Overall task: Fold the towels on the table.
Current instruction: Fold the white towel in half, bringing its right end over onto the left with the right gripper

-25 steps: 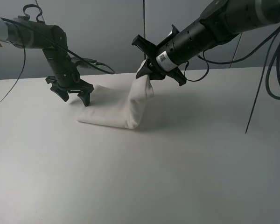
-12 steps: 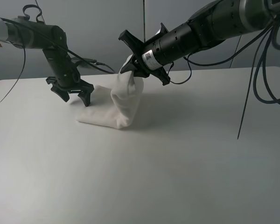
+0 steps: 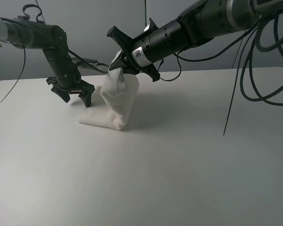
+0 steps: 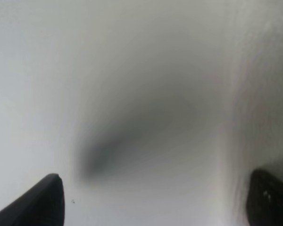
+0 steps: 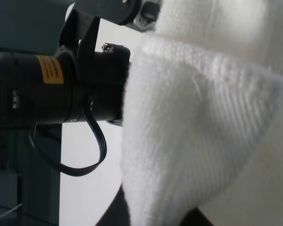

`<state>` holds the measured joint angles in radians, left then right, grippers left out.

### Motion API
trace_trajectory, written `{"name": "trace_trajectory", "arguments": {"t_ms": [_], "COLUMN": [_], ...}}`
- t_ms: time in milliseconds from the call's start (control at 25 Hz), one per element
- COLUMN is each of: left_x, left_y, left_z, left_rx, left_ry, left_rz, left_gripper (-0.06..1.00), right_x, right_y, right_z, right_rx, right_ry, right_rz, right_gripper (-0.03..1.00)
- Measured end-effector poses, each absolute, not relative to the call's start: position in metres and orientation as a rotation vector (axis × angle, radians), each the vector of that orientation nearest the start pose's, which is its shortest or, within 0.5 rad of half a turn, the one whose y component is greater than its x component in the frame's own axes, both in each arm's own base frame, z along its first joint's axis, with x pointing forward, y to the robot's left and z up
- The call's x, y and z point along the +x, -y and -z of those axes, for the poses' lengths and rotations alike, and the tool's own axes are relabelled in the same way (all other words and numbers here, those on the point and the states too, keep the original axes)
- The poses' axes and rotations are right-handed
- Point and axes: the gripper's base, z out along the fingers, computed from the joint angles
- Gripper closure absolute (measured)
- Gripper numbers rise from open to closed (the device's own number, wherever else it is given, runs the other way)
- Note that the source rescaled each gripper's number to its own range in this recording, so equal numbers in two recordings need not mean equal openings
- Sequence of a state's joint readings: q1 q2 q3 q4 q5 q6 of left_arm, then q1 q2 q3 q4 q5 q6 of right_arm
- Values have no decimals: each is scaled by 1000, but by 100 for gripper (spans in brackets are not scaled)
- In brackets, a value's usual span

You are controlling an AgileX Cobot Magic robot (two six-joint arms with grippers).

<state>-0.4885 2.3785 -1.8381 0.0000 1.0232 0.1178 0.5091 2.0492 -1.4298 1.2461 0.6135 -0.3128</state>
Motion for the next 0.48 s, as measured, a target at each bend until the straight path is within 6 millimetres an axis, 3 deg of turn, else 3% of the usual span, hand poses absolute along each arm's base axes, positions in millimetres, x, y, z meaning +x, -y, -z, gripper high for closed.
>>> {"name": "trace_trajectory", "arguments": {"t_ms": [320, 480], "left_x": [422, 428], "left_y": [214, 200], "left_z": [-113, -133], "left_rx": [938, 894], "left_ry": [-2909, -2886], "left_rz": [13, 15], "left_gripper": [-5, -5], "right_x": [365, 364], "right_y": [-262, -262], "right_z": [-194, -194], "right_rx": [119, 115], "right_ry": [-2591, -2595], "right_rz": [-1303, -1307], "right_gripper": [96, 96]}}
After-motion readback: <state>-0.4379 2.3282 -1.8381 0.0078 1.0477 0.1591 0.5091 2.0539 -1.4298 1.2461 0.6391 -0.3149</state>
